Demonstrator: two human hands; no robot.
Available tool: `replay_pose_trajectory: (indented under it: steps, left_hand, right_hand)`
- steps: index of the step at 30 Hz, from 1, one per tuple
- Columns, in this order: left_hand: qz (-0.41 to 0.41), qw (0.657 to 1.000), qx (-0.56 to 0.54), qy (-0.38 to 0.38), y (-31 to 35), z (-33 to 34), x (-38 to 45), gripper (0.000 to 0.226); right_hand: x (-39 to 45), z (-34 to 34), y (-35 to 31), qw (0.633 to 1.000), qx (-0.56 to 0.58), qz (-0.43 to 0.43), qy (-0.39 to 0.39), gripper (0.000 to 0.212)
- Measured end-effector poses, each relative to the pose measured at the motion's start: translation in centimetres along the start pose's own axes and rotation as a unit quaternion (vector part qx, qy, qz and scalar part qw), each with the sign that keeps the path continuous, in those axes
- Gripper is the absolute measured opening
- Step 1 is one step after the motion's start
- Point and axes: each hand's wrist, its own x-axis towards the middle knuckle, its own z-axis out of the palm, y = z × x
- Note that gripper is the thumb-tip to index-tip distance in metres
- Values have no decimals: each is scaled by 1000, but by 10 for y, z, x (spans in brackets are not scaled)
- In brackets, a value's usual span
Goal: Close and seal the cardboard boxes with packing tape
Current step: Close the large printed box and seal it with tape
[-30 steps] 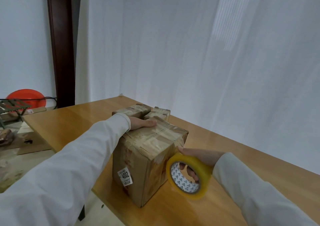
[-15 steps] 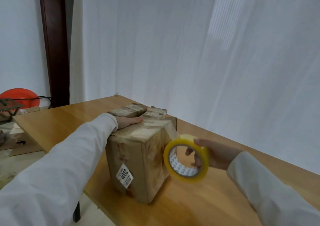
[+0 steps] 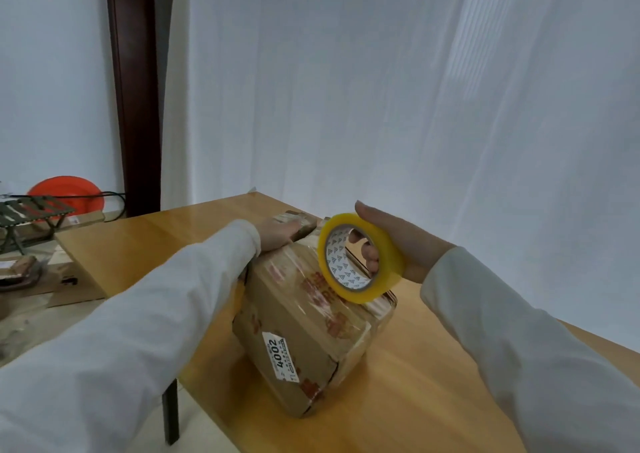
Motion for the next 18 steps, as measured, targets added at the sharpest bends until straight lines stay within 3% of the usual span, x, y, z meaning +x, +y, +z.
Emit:
replay_pose_trajectory:
  steps: [2,7,11,18]
  left_hand:
    - [29,999,30,-18,11,1,-3,80]
    - [-53,997,57,19,20,17,-1,68]
    - [-114,993,43,4,18,21,6,62]
    - [-121,992,28,-24,18,23,4,76]
  right_hand:
    - [8,7,-4,1000,-5,10,3,46]
    - [19,15,1,1000,-2,-6,3,42]
    - [20,15,14,999,38,-24,-20,40]
    - [-12,5,-19,988,-101,103,58,40]
